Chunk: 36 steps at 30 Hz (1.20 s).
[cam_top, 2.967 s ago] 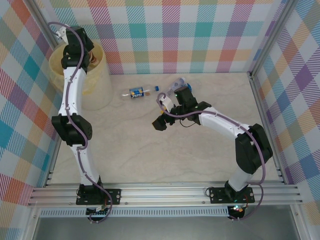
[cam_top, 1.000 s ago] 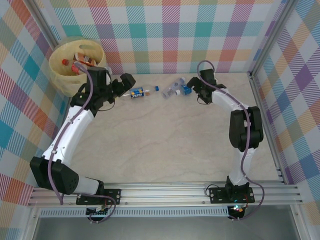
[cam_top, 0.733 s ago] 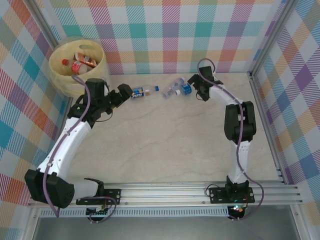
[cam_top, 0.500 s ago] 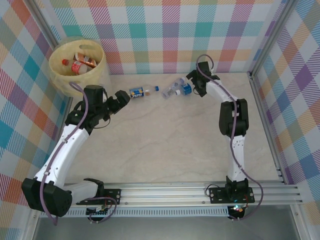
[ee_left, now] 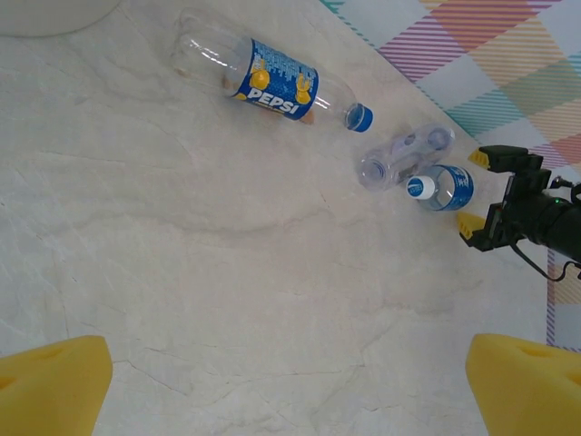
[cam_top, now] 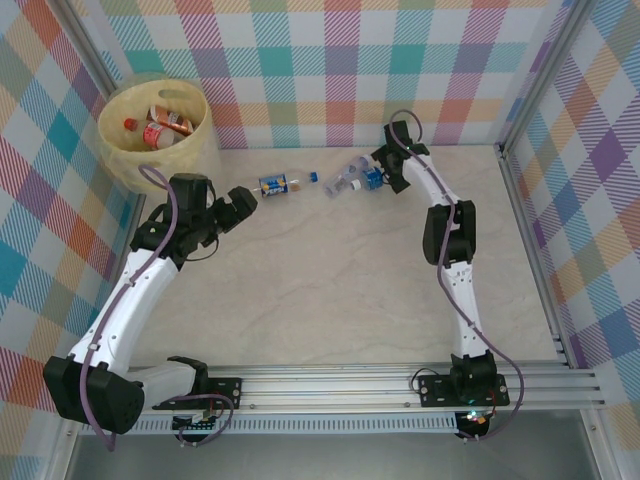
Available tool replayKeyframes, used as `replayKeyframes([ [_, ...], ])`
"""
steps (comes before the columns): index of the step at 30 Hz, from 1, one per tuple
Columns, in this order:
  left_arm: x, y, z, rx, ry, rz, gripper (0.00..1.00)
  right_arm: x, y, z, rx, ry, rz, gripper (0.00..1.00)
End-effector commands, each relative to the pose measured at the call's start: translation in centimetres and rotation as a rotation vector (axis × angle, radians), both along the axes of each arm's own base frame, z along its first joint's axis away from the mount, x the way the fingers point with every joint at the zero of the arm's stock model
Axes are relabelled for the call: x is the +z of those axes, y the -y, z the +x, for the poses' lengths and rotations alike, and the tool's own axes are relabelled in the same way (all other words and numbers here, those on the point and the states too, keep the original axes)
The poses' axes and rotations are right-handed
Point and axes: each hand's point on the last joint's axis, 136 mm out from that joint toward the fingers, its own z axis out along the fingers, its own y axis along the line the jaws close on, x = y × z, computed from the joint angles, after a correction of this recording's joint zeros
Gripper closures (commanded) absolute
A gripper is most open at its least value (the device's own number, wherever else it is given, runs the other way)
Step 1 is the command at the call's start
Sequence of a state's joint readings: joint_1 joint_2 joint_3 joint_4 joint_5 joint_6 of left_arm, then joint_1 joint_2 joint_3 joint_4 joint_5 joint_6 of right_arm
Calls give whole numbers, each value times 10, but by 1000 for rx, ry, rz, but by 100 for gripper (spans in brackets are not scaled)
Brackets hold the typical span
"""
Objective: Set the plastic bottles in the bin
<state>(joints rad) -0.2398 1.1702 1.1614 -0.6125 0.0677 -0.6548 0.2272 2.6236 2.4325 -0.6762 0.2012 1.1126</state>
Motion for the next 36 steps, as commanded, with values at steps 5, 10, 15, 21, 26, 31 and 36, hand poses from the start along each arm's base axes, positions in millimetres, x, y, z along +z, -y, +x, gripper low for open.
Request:
replayKeyframes([
  [5,8,20,2,-147,10,16,0,5,2,-7,91,-3,-4,26],
  [10,11,37,5,-225,39,-34,0,30,5,-13,115,116,-25,37],
  [15,1,51,6,-275,17,-72,0,56,10,-38,181,207,-61,40],
  [21,-2,82,2,-377,34,-88,0,92,4,-92,253,320,-6,43],
  [26,2,129,-15,-587,104,-87,0,132,-12,-146,341,427,52,44],
  [31,4,164,-32,-736,166,-70,0,165,-32,-195,446,510,131,46],
  [36,8,204,-49,-900,224,-85,0,195,-67,-234,594,587,246,46],
])
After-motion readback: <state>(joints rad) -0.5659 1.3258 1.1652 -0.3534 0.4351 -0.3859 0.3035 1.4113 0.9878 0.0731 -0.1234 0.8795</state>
